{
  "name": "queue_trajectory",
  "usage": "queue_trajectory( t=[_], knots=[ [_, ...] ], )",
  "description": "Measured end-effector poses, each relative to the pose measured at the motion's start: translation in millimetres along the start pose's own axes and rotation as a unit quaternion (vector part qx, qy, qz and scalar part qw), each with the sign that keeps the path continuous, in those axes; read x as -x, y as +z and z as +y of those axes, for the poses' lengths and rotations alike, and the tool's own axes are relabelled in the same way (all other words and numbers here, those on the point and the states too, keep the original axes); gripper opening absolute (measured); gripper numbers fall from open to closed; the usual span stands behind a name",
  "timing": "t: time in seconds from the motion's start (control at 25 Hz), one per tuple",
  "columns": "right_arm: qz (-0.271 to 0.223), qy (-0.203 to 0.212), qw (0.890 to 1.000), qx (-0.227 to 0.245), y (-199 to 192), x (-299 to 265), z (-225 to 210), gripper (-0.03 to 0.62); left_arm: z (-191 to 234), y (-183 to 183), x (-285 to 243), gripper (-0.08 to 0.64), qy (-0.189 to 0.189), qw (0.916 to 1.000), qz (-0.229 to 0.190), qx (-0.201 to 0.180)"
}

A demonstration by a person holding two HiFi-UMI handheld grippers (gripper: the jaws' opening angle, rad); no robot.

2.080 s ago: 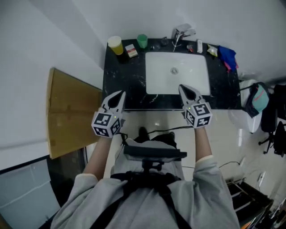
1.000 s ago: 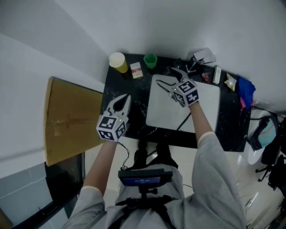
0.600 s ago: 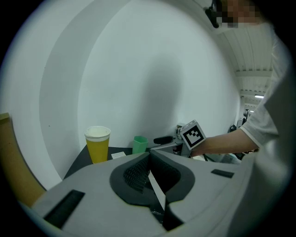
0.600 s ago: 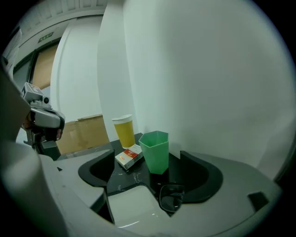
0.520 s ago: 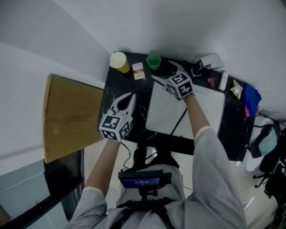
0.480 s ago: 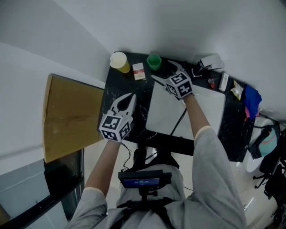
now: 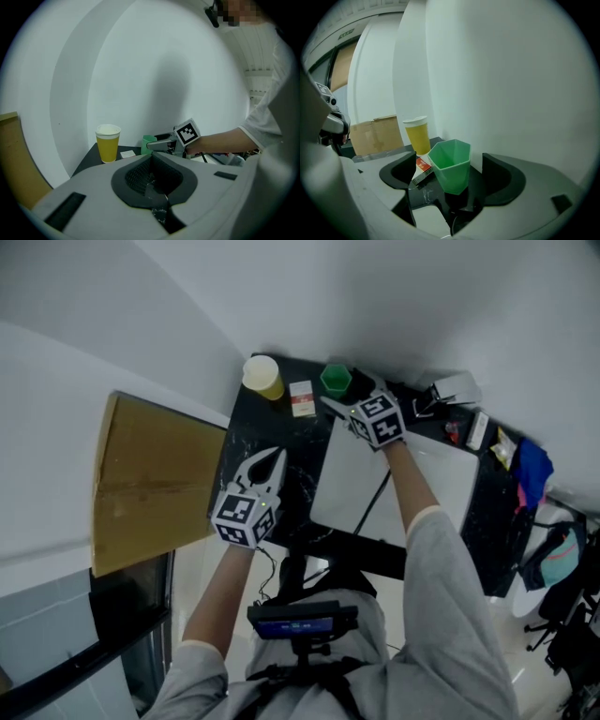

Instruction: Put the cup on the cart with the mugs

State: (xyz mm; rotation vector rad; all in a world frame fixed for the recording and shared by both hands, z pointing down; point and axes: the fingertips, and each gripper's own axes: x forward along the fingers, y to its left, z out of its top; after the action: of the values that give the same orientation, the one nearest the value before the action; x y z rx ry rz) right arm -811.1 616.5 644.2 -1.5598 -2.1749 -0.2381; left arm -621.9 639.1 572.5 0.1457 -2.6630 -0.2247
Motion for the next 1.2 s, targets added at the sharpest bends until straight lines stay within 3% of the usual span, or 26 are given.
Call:
queue_trajectory(
  t=[0.2, 0.24, 0.28, 0.68, 0.92, 1.04, 1.2],
  knots=[
    [0.012, -0.011, 1.0, 0.011, 0, -13, -3, 0.43, 9, -4, 1, 0.006, 0.008, 0.9999, 0.001, 0.007],
    [0.014, -0.015, 1.0, 0.015, 0, -15, -4, 0.413, 10, -5, 1, 0.006, 0.01, 0.9999, 0.002, 0.008],
    [0.015, -0.02, 1.0, 0.019, 1, -15, -5, 0.325, 12, -6, 1, 0.006, 0.011, 0.9999, 0.002, 0.009],
    [-0.007, -0.036, 0.999, -0.019, 13, -5, -13, 0.318, 17, -6, 1, 0.006, 0.007, 0.9999, 0.005, 0.008],
    [-0.066, -0.034, 0.989, -0.131, 35, 22, -19, 0.318, 18, -2, 1, 0.006, 0.0, 1.0, -0.001, 0.006],
    [-0.094, -0.037, 0.973, -0.207, 37, 35, -24, 0.318, 19, 0, 4, 0.006, -0.002, 1.0, -0.005, 0.005],
    [-0.138, -0.038, 0.945, -0.295, 44, 59, -25, 0.318, 18, 4, 9, 0.006, -0.012, 0.9999, -0.009, 0.001]
  ],
)
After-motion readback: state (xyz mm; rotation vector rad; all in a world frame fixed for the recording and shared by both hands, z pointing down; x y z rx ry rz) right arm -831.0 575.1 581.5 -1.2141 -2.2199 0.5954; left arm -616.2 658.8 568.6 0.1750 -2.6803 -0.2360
